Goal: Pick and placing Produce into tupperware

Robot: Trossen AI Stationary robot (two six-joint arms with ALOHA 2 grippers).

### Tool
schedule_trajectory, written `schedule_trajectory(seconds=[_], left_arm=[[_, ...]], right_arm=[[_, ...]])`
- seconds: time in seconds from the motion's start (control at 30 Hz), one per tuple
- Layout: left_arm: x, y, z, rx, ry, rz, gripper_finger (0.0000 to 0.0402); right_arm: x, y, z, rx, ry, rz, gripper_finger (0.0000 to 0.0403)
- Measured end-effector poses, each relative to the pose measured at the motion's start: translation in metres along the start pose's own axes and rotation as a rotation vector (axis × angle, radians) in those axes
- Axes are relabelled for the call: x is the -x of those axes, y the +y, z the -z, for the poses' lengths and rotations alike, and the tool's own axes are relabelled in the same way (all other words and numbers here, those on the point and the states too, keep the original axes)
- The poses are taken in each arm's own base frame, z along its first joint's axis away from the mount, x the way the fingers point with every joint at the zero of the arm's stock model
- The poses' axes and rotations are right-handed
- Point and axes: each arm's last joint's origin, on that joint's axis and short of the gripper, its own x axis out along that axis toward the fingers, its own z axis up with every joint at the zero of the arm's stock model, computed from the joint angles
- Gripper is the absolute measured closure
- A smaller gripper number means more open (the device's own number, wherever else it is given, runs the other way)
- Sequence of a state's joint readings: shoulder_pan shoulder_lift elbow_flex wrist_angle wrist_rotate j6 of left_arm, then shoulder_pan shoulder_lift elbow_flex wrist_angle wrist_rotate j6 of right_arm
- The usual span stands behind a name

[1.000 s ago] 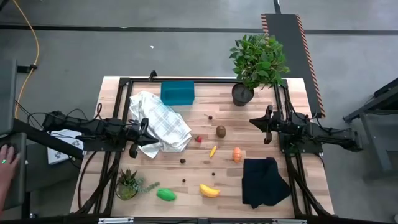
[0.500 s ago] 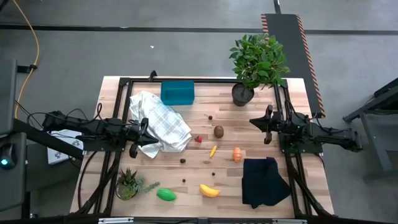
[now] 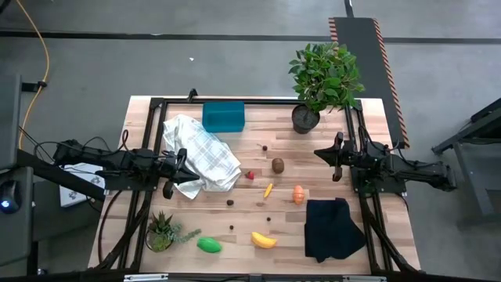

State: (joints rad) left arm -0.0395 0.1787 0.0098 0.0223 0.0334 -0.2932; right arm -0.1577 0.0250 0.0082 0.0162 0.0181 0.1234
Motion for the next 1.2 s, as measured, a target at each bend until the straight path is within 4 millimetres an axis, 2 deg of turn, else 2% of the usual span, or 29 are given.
schedule_trajectory(seconds=[0.67, 0.73, 1.03, 1.2], left_arm=[[0.0, -0.0002, -0.0006, 0.006, -0.006, 0.001, 0.0401], [0.0, -0.0003, -0.0008, 0.082, -0.007, 0.002, 0.0401], [0.0001, -0.0012, -0.004, 0.64, -0.035, 0.024, 0.0401], [0.0001, -0.0012, -0.004, 0.761, -0.035, 0.027, 0.0401]], right_arm=[[0.0, 0.0, -0.0001, 0.0, 0.0, 0.0, 0.0402], [0.0, 0.0, -0.0001, 0.0, 0.0, 0.0, 0.0402], [0.0, -0.0011, -0.0007, 0.0, -0.01, 0.037, 0.0402], [0.0, -0.0011, -0.0008, -0.039, -0.013, 0.042, 0.0402]])
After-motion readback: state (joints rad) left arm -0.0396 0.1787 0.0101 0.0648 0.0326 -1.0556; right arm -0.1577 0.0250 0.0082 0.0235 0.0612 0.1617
